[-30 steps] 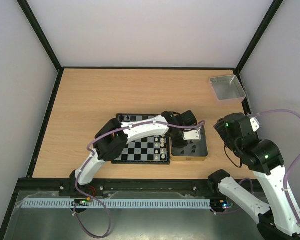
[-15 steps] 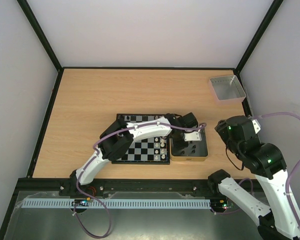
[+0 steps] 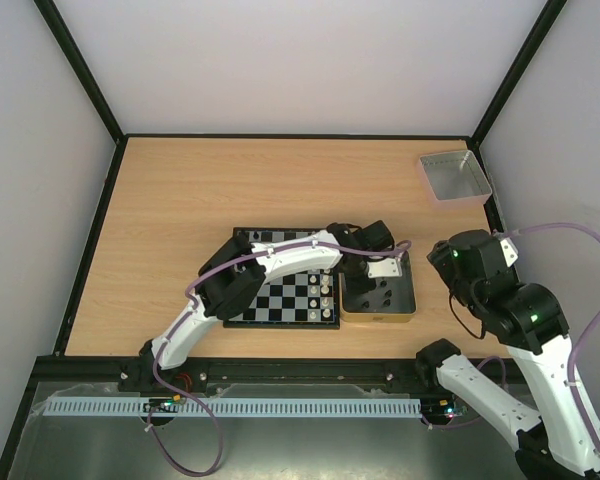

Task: Set up the chess pieces on the board
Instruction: Pick up the chess piece from the storage box.

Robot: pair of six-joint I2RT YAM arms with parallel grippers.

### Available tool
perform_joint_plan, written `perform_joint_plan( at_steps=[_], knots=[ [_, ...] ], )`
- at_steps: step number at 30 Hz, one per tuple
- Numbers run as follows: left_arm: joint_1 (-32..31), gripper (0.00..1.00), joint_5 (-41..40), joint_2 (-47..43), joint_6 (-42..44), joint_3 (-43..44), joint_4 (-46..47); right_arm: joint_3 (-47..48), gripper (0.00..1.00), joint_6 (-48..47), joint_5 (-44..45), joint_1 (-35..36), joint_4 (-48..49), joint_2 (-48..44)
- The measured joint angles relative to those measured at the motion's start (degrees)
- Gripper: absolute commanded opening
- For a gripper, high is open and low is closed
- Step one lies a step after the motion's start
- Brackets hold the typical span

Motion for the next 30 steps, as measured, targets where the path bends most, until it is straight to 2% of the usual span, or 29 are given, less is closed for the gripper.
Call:
perform_joint_plan(
  at_steps=[10,14,20,30],
  knots=[
    [0.26,0.06,-0.02,-0.07,0.07,0.0,-0.04,-0.74,0.66,-0.83,-0.09,0.0,0.15,0.46],
    [0.94,0.06,-0.28,-1.36,0.02,-0.2,-0.44,-3.93,0.64,-2.67,-2.03,0.0,1.49,2.27],
    [4.48,0.06,-0.83,-10.45,0.07,-4.76,-0.5,-10.38,0.53,-6.27,-7.85,0.0,5.6,9.38],
    [15.15,0.06,-1.33,-25.09,0.24,-14.47,-0.39,-11.8,0.42,-10.67,-12.11,0.0,11.06,19.47]
  ],
)
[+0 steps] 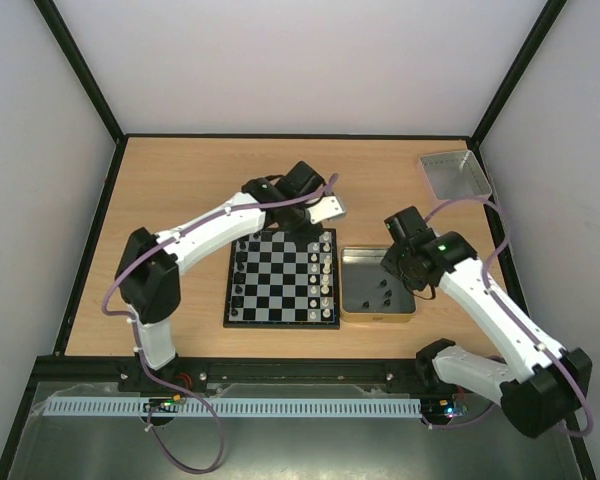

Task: Set up the chess pieces on the board
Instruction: Pick up the chess piece from the storage box.

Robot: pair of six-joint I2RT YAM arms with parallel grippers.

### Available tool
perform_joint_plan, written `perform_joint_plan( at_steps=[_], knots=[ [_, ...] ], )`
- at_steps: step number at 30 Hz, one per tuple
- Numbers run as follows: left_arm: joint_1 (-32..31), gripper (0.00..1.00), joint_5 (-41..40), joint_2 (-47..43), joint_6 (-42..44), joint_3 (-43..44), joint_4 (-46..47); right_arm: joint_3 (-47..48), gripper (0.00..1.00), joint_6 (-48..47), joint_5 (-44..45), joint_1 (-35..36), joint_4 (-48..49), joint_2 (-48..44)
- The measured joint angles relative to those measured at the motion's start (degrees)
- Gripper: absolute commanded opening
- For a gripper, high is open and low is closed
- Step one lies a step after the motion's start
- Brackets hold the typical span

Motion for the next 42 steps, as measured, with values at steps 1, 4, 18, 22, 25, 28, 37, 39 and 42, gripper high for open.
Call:
perform_joint_plan(
  at_steps=[1,4,18,22,25,28,37,39,42],
  knots=[
    [0.68,0.06,0.04,-1.09,-0.02,-1.46,0.17,-0.74,0.42,-0.44,-0.61,0.0,0.7,1.27],
    [2.14,0.06,0.22,-3.76,-0.02,-5.27,0.17,-3.65,0.4,-1.42,-3.08,-0.13,2.78,4.55],
    [5.2,0.07,-0.94,-15.65,0.04,-21.88,2.32,-7.8,0.3,-6.29,-8.66,-6.6,10.97,13.51],
    [5.2,0.07,-1.51,-17.59,0.13,-24.15,3.06,-7.87,0.3,-8.22,-9.2,-8.7,12.98,17.29],
    [5.2,0.07,-1.88,-18.45,0.26,-25.27,3.21,-7.89,0.29,-9.22,-9.53,-9.01,14.12,19.58],
    [5.27,0.07,-2.08,-18.8,0.26,-25.88,3.63,-7.89,0.27,-9.73,-9.88,-9.01,15.08,20.44],
    [5.49,0.07,-2.47,-19.41,0.24,-26.82,4.11,-9.27,0.24,-10.43,-10.99,-9.03,17.9,22.18],
    [5.62,0.07,-2.49,-19.41,0.26,-26.82,4.24,-10.05,0.21,-10.56,-11.02,-9.03,18.53,22.73],
    [5.99,0.07,-2.51,-19.43,0.28,-26.86,4.26,-11.21,0.15,-10.75,-11.04,-9.05,19.08,23.28]
  ],
)
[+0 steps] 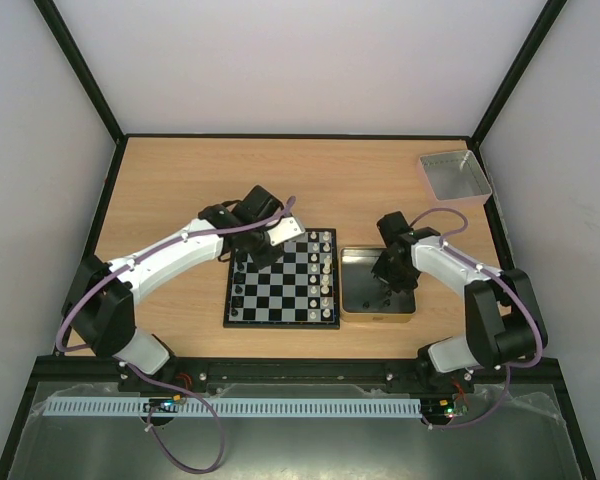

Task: Set up the chess pieces on the board
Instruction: Pick up the chess piece from the storage box.

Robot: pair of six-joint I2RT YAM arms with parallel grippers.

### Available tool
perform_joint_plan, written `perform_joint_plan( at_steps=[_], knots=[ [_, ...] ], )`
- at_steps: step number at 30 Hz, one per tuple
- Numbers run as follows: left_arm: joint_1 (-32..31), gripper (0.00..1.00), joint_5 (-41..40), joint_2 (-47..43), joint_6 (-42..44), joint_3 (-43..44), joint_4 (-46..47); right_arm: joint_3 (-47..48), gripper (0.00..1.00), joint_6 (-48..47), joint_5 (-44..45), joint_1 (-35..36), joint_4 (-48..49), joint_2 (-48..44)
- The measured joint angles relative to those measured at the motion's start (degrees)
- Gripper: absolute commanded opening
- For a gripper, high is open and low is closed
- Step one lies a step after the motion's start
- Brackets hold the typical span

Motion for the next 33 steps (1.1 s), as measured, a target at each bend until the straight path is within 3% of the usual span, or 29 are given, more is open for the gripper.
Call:
perform_joint_plan(
  at_steps=[5,11,33],
  knots=[
    [0.42,0.07,-0.07,-0.22,0.04,-0.98,0.33,-0.57,0.07,-0.13,-0.24,0.0,0.9,0.22],
    [0.87,0.07,-0.46,-0.85,0.24,-2.34,0.68,-0.57,0.04,-0.17,-0.13,0.0,1.33,0.22],
    [6.05,0.07,-3.17,0.42,4.72,-9.73,5.44,7.41,0.04,-1.53,2.82,0.0,-5.18,-3.54]
  ],
)
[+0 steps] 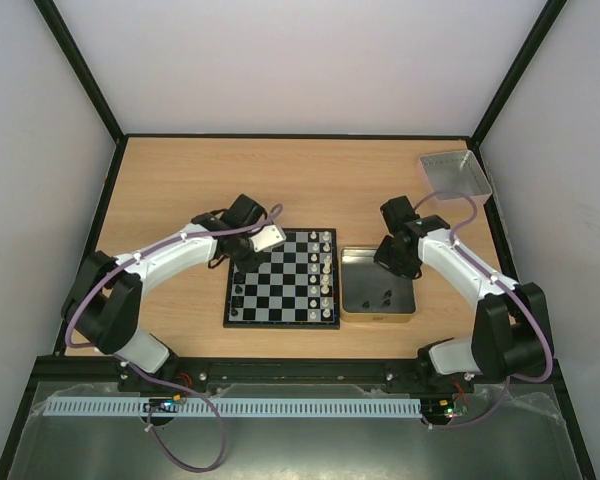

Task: Set up the chess pieces on the board
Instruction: Pick up the chess piece from the storage box, then place the chess piece on the chessboard.

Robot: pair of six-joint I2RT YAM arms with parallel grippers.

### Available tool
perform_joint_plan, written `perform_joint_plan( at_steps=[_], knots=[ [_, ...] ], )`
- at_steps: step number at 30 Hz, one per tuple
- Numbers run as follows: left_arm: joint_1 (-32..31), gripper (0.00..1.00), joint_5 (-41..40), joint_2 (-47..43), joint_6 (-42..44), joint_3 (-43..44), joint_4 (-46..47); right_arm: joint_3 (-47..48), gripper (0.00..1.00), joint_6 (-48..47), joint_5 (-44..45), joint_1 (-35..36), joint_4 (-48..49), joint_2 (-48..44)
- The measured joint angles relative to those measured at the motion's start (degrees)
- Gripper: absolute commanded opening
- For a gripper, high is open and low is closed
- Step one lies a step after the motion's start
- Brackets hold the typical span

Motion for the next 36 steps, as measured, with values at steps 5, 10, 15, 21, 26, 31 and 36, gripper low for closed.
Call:
perform_joint_plan(
  at_steps=[5,10,15,21,26,31,36],
  knots=[
    [2.01,0.08,0.55,1.05,0.22,-0.2,1.36,0.0,0.04,-0.07,0.15,0.0,-1.33,-0.74],
    [3.06,0.08,1.57,2.36,0.24,-0.22,2.56,0.02,0.04,-0.2,0.39,0.0,-2.27,-1.57],
    [3.45,0.08,2.38,3.61,0.24,-0.46,3.67,0.33,0.04,-0.28,0.63,0.0,-3.13,-1.9],
    [4.11,0.08,3.34,4.55,0.24,-0.5,4.26,0.55,0.04,-0.39,0.9,0.0,-3.74,-2.36],
    [4.94,0.08,3.48,4.83,0.46,-0.61,5.31,0.55,0.03,-0.39,0.9,0.0,-3.87,-2.47],
    [5.77,0.08,3.76,5.92,0.79,-0.61,5.77,0.55,0.03,-0.39,0.9,0.0,-3.89,-2.47],
    [6.01,0.09,3.93,6.71,1.01,-0.61,6.32,0.55,0.03,-0.39,0.9,0.0,-3.91,-2.47]
  ],
)
